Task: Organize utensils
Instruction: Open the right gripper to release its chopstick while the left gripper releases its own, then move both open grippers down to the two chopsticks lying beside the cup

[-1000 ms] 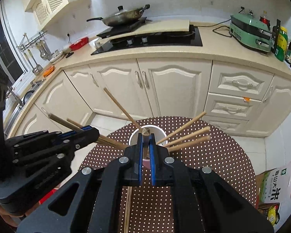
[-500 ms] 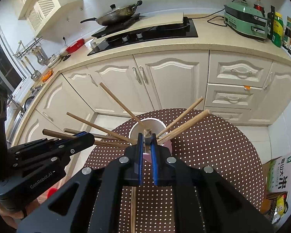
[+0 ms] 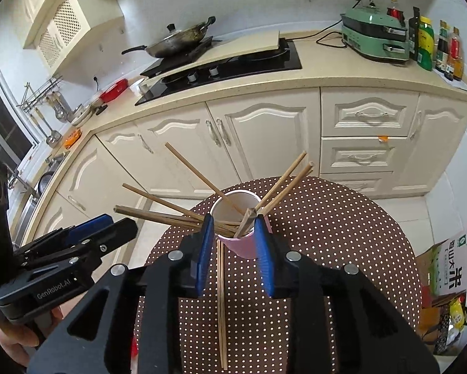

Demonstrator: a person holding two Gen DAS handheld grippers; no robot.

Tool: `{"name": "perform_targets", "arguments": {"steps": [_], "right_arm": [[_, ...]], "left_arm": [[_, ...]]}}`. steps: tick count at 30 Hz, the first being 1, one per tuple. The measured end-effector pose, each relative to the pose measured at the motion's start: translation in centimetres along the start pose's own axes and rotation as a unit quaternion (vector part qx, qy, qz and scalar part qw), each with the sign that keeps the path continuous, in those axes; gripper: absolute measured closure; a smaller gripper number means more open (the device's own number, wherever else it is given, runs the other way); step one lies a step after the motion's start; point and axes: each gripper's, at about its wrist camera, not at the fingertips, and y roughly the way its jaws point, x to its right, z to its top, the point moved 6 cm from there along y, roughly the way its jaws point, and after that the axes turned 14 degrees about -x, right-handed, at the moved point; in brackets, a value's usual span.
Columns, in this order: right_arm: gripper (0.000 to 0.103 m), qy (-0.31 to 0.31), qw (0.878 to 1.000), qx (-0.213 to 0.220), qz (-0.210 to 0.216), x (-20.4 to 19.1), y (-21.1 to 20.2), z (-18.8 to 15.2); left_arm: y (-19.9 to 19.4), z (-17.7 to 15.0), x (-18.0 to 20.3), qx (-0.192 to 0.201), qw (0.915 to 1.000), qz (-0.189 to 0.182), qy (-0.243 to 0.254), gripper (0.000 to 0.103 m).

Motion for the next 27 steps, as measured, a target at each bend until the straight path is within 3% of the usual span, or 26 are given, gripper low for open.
{"name": "perform_targets", "arguments": {"steps": [12, 20, 27], "right_arm": [[0.076, 0.024, 1.000, 0.003, -0.012, -0.6, -1.2, -3.7], [0.076, 0.035, 0.999, -0.032, -0.014, -0.7, 1.2, -6.4], [0.076, 0.042, 0.996, -0.075, -0.013, 0.0, 4.7, -7.7]], "left_arm": [[-0.5, -3.7, -2.6, -0.012, 0.9997, 0.003, -0.021, 0.047], [3.1, -6.3, -4.3, -0.065, 0.9973, -0.002, -0.036, 0.046], [9.0, -8.0, -4.0, -0.139, 0.9902, 0.000, -0.019, 0.046]]}}
